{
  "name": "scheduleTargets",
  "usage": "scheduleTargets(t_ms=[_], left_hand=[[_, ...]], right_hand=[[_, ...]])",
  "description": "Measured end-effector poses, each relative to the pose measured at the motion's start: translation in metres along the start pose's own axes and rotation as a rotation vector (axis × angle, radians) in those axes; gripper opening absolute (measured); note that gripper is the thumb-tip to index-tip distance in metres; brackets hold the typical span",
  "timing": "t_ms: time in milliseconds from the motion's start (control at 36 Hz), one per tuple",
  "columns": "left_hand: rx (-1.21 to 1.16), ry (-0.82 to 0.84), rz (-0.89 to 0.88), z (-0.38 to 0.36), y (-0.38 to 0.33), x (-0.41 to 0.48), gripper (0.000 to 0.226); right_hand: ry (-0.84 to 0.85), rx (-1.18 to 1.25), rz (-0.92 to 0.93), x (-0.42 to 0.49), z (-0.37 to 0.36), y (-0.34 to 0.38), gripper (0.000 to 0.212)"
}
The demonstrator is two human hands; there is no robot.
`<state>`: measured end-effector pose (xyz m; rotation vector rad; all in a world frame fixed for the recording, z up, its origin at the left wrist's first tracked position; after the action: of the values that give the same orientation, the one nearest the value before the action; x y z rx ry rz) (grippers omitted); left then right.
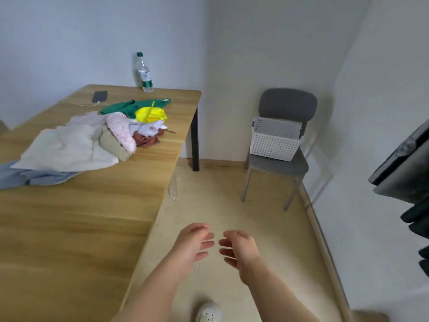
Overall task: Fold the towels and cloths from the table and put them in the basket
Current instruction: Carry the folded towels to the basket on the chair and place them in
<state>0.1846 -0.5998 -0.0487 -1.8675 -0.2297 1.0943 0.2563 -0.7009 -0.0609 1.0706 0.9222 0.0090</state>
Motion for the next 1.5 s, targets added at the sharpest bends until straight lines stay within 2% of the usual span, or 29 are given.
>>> scheduleTargets(t_ms=[194,389,556,694,861,972,1083,1167,1250,1417,1500], left_hand=[[0.005,-0.088,-0.067,0.064,0.017,-0.055,0.014],[0.051,-0.127,-0.118,0.120,0.003,-0.072,0.012],[0.094,-0.145,-0.202,0.184,-0.046,-0.050,0.013],[0.099,-0.171,-0.267,0.245,-0.097,0.006,0.020],[0.332,-0.162,-0.380,0.330,-0.164,0.108,0.026],[0.667,-0.135,-0.488,0.375,-0.210,0.177,0.027],[0.975,-0.012,-0.598,0.394,-0.237,0.229,0.045],[1.199,0.075,-0.646,0.403,-0.238,0.259,0.046],[1.384,0.074,-0.643,0.413,-0.229,0.275,0.047],[1.447,-0.045,-0.845,0.418,-0.217,0.283,0.025],[1.289,-0.072,-0.914,0.416,-0.217,0.284,0.021]], right_hand=[[0.048,0.011,0.029,-0.067,-0.040,-0.023,0.006],[0.077,-0.004,0.064,-0.087,-0.085,-0.021,0.009],[0.118,-0.061,0.131,-0.069,-0.149,0.014,0.010],[0.131,-0.097,0.149,-0.027,-0.226,0.048,0.012],[0.063,-0.054,0.142,0.043,-0.336,0.103,0.011],[-0.022,-0.009,0.076,0.085,-0.390,0.145,0.010],[-0.097,0.025,0.021,0.106,-0.420,0.172,0.011],[-0.147,0.035,-0.016,0.116,-0.433,0.181,0.012],[-0.194,0.036,-0.037,0.125,-0.442,0.182,0.012],[-0.273,0.089,-0.036,0.128,-0.452,0.166,0.013],[-0.281,0.128,0.012,0.123,-0.454,0.156,0.014]])
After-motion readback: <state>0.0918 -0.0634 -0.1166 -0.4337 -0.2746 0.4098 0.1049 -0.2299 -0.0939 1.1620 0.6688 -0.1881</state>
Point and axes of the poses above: each hand's wrist, its own x-axis towards the middle knuckle, its own z-axis out of the back of the hand, y = z × x, the point moved 1 cm from there along x, towards the middle knuckle, and after that the axes turned 14 degrees about -x, right-handed, at the moved point
